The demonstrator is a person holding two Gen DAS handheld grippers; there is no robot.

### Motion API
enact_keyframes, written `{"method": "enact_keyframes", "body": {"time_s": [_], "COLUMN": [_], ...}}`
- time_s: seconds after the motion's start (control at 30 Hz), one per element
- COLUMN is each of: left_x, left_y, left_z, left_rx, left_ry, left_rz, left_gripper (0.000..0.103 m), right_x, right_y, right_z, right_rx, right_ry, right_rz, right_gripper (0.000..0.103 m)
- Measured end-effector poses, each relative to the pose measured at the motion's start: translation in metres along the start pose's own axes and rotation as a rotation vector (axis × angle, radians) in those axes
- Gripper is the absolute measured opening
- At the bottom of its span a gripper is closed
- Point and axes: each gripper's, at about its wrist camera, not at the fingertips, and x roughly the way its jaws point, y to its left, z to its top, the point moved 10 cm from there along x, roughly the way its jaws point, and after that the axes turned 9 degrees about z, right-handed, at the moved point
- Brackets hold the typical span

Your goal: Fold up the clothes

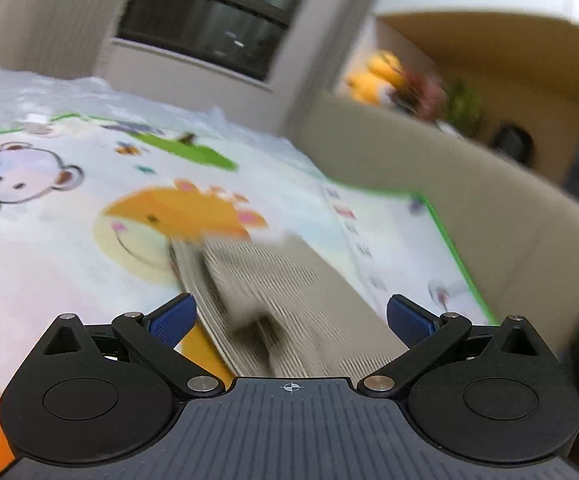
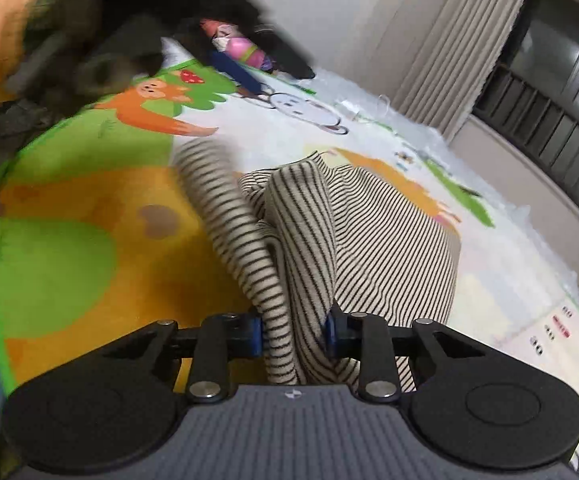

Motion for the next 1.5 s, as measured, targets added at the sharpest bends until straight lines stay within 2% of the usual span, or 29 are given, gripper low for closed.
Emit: {"method": "enact_keyframes", "body": {"time_s": [0.07,0.2,0.27,0.33,0.43,0.53,0.67,0.77,0.8,0.9,1.0,1.1,1.2,1.3,1.37,1.43,1.47,1.5], "left_x": [0.023,0.068,0.076,0.075,0.072,0.067,0.051,0.034,0.028,0.009,0.002,0.017,0.044,0.068,0.078,0.087,0.091,0.096], "left_y": [0.001,-0.003,-0.002,-0.002,0.003,0.011,0.021,0.032,0.034,0.028,0.001,-0.032,-0.040,-0.034,-0.025,-0.013,-0.007,-0.001], "left_z": [-0.001,-0.038,-0.055,-0.063,-0.065,-0.066,-0.067,-0.059,-0.054,-0.031,-0.014,-0.015,-0.019,-0.018,-0.016,-0.016,-0.017,-0.019], "left_rx": [0.011,0.128,0.163,0.181,0.173,0.151,0.131,0.119,0.111,0.085,0.109,0.166,0.170,0.138,0.119,0.114,0.111,0.105], "left_ry": [0.037,0.175,0.216,0.223,0.230,0.230,0.226,0.192,0.173,0.095,0.038,0.041,0.073,0.102,0.112,0.126,0.138,0.150], "left_rz": [0.025,0.080,0.071,0.044,0.013,-0.027,-0.069,-0.055,-0.061,-0.130,-0.209,-0.255,-0.224,-0.165,-0.118,-0.058,-0.031,-0.011], "left_gripper": [0.103,0.101,0.102,0.102,0.101,0.101,0.102,0.102,0.102,0.102,0.102,0.102,0.102,0.102,0.102,0.102,0.102,0.102], "right_x": [-0.013,-0.051,-0.068,-0.078,-0.062,-0.019,0.056,0.091,0.103,0.105,0.104,0.092,0.078,0.042,0.016,-0.005,-0.007,-0.009], "right_y": [0.007,0.011,0.002,-0.013,-0.037,-0.059,-0.082,-0.097,-0.102,-0.117,-0.123,-0.124,-0.147,-0.189,-0.204,-0.207,-0.203,-0.198], "right_z": [-0.001,0.006,0.025,0.049,0.080,0.095,0.094,0.085,0.082,0.078,0.078,0.087,0.105,0.114,0.113,0.105,0.099,0.092], "right_rx": [-0.004,-0.014,-0.049,-0.107,-0.210,-0.274,-0.289,-0.226,-0.205,-0.073,-0.026,-0.066,-0.081,-0.073,0.023,0.217,0.282,0.345], "right_ry": [0.023,0.053,0.046,0.035,0.024,0.029,0.122,0.150,0.159,0.117,0.109,0.086,0.025,-0.042,-0.101,-0.184,-0.206,-0.226], "right_rz": [0.034,0.081,0.062,0.038,0.027,0.024,0.122,0.176,0.194,0.223,0.222,0.162,0.000,-0.317,-0.376,-0.287,-0.235,-0.183], "right_gripper": [0.027,0.027,0.027,0.027,0.027,0.028,0.034,0.045,0.053,0.069,0.069,0.069,0.070,0.070,0.070,0.067,0.061,0.045]}}
